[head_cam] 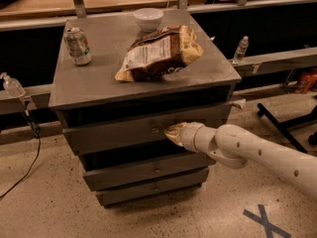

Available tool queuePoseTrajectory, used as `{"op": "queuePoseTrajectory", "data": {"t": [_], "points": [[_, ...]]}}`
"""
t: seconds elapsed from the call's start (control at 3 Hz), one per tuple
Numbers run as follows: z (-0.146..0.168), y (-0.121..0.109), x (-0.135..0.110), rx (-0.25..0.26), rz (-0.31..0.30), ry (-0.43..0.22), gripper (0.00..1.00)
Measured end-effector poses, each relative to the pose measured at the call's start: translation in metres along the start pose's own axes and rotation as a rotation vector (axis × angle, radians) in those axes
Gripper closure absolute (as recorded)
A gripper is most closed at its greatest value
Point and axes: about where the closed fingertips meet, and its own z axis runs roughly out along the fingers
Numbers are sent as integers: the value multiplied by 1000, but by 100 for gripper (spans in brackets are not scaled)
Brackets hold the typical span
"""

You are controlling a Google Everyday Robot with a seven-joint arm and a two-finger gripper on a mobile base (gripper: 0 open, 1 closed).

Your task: Close top drawer

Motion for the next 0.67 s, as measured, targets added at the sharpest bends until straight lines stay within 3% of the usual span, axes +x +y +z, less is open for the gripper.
{"op": "queuePoseTrajectory", "data": {"t": [0.33,0.67], "points": [[-14,14,-1,-38,7,-27,100],[-71,64,5,-170,67,-50,100]]}}
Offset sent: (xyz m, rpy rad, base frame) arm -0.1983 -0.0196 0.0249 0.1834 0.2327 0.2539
